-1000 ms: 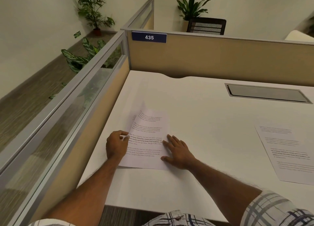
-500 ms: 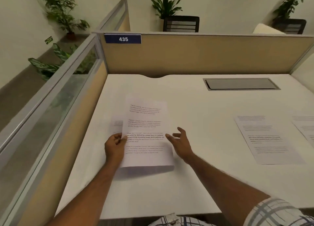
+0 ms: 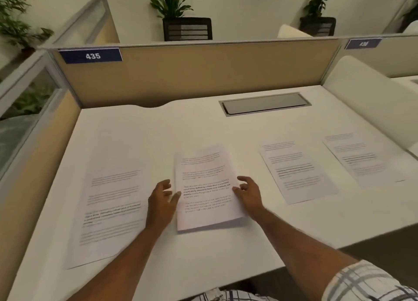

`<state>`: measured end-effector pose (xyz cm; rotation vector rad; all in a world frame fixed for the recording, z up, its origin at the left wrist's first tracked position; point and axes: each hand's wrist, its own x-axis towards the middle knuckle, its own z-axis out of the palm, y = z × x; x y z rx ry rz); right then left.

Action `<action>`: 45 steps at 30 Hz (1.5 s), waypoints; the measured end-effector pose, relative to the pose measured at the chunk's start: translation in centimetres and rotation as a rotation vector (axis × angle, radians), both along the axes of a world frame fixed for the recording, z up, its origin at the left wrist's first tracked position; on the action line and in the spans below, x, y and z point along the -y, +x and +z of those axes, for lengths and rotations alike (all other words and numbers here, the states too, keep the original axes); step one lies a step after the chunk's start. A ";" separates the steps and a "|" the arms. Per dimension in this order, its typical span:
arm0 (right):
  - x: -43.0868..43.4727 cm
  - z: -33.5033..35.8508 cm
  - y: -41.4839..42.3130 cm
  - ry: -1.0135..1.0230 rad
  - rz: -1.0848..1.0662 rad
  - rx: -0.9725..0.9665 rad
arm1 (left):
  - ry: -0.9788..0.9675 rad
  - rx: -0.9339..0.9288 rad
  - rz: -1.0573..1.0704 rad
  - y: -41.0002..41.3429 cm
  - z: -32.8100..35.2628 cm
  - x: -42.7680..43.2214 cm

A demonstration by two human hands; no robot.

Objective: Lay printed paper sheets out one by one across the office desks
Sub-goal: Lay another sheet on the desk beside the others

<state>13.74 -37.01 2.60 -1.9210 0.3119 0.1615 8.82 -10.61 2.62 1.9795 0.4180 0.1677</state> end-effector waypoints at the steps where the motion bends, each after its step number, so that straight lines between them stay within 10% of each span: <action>1: 0.8 -0.2 0.3 -0.023 -0.002 0.002 | 0.112 0.026 -0.058 -0.1 -0.2 0.5; 11: 4.0 -1.9 1.4 -0.440 0.246 0.221 | 0.760 -0.191 -0.553 -0.2 -3.6 3.4; 18: 5.4 -3.6 0.5 -0.765 0.575 0.269 | 0.817 -0.194 -0.524 -0.5 -3.5 3.7; 45: 17.4 -1.5 3.7 -0.798 0.604 0.323 | 0.848 -0.149 -0.412 4.9 -1.1 16.3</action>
